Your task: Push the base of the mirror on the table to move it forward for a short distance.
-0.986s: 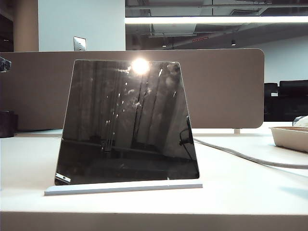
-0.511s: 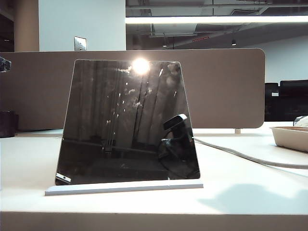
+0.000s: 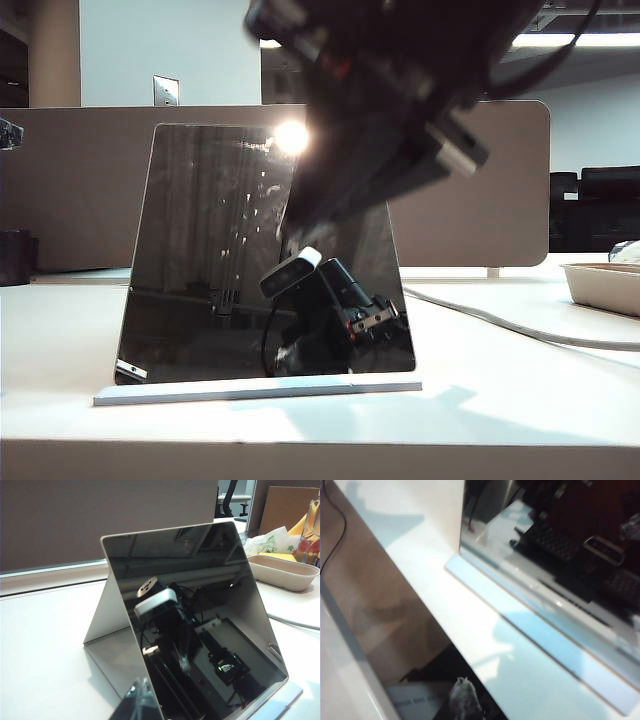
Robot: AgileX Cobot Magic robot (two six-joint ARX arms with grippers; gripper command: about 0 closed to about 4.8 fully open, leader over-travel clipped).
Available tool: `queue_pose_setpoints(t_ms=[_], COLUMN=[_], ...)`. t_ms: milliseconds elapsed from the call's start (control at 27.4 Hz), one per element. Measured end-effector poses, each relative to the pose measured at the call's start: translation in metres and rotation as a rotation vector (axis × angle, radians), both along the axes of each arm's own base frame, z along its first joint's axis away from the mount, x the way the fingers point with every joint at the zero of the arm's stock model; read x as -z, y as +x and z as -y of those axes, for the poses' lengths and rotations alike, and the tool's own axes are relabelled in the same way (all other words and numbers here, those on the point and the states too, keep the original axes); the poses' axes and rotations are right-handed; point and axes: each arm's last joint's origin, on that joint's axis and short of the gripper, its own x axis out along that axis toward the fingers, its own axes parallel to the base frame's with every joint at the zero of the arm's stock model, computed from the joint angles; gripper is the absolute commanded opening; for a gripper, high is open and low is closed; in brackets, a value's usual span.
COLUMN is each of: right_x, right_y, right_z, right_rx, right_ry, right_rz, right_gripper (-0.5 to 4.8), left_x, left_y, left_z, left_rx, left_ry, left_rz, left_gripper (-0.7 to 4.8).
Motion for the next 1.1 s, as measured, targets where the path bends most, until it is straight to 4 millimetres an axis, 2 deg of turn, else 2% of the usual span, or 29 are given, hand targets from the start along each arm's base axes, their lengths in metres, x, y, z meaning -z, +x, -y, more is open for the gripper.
queue_pose_setpoints(t_ms=[219, 511, 767, 913, 1096], right_x=[0.031, 0.058, 0.062, 0.072, 0.071], right_y=[0.011, 0.02, 0.025, 0.026, 0.028], right_z=[-0.016, -0.028, -0.033, -0.035, -0.035], right_rx=[-0.002, 0.0, 0.014, 0.022, 0.04], right_ry=[-0.061, -0.095, -0.073, -0.108, -0.111], right_rz=[-0.047, -0.069, -0.034, -0.046, -0.018], right_gripper=[-0.05, -0.05, -0.05, -0.05, -0.05], left_x=[0.0, 0.0, 0.0, 0.0, 0.0], left_y=[0.0, 0.0, 0.0, 0.0, 0.0], left_z=[0.0, 0.0, 0.0, 0.0, 0.0], left_rx=[0.0, 0.0, 0.0, 0.0, 0.0], left_ry=[0.0, 0.0, 0.0, 0.0, 0.0], left_rz=[0.0, 0.0, 0.0, 0.0, 0.0], left_gripper=[-0.01, -0.01, -0.01, -0.01, -0.01])
